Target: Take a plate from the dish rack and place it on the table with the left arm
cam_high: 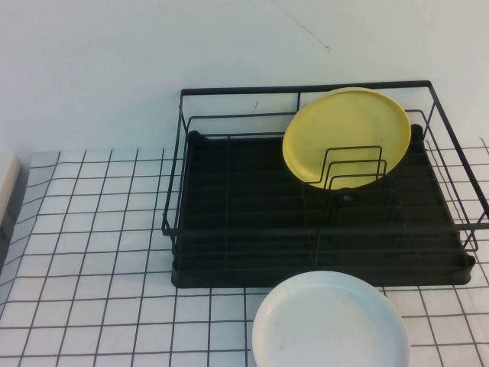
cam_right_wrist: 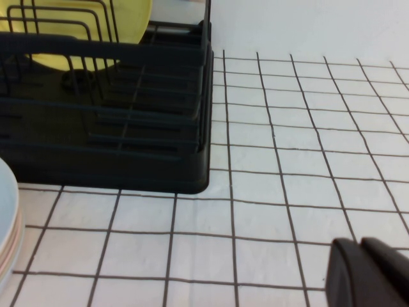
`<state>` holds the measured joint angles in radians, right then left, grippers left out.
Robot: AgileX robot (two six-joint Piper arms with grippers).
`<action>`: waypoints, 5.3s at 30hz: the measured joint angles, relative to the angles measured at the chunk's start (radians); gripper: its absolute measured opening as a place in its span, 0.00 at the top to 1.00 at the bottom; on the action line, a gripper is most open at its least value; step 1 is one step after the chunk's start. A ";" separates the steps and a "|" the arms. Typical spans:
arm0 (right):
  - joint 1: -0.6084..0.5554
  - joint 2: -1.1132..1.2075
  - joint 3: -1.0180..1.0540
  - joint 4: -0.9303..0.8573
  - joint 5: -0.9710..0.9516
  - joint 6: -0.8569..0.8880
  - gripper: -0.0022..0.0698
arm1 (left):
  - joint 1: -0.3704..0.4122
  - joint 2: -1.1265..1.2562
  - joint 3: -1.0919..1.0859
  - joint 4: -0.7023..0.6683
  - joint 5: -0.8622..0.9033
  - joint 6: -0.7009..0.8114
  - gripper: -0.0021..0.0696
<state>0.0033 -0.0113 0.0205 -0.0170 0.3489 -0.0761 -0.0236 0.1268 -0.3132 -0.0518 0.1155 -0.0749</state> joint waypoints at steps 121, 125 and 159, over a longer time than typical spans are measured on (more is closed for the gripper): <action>0.000 0.000 0.000 0.000 0.000 0.000 0.97 | -0.491 1.414 -1.330 -1.233 -0.069 1.705 0.97; 0.000 0.000 0.000 0.000 0.000 0.000 0.97 | -0.491 1.367 -1.330 -1.197 -0.066 1.703 0.97; 0.000 0.000 0.000 0.000 0.000 0.000 0.97 | -0.576 1.224 -1.320 -1.731 -1.325 2.732 0.97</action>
<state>0.0033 -0.0113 0.0205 -0.0170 0.3489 -0.0761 -0.5993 1.3510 -1.6329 -1.7826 -1.2091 2.6567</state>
